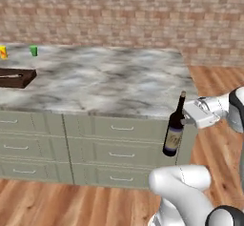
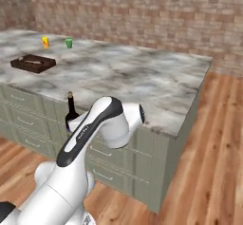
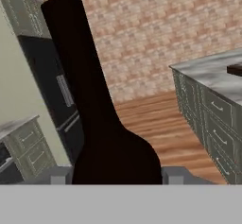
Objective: Place the drinks on the dining counter in a tight cluster.
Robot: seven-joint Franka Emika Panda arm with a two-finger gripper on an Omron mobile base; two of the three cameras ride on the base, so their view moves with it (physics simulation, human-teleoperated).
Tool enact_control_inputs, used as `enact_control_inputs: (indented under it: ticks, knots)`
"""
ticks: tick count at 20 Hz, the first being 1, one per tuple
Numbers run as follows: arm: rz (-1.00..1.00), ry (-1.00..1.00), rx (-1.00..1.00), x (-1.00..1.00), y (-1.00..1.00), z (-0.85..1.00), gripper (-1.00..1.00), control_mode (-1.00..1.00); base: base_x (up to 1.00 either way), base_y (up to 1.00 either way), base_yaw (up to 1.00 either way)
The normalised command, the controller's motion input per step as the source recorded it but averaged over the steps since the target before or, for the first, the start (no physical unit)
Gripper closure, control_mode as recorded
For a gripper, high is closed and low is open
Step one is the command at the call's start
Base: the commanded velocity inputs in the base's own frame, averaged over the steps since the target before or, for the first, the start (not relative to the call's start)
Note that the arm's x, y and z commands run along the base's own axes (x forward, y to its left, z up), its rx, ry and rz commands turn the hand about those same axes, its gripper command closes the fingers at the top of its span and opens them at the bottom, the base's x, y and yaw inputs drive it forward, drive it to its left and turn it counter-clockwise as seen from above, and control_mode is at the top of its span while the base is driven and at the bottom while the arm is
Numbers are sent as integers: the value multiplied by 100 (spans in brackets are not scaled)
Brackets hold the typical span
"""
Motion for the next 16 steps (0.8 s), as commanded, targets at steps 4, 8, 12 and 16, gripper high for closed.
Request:
enact_control_inputs:
  ticks: [4,8,12,16]
  knots:
    - [0,0,0,0,0,0,100,100,18,65,-58]
    - [0,0,0,0,0,0,100,100,41,98,-39]
    - [0,0,0,0,0,0,100,100,74,99,-23]
    - [0,0,0,0,0,0,100,100,84,74,-16]
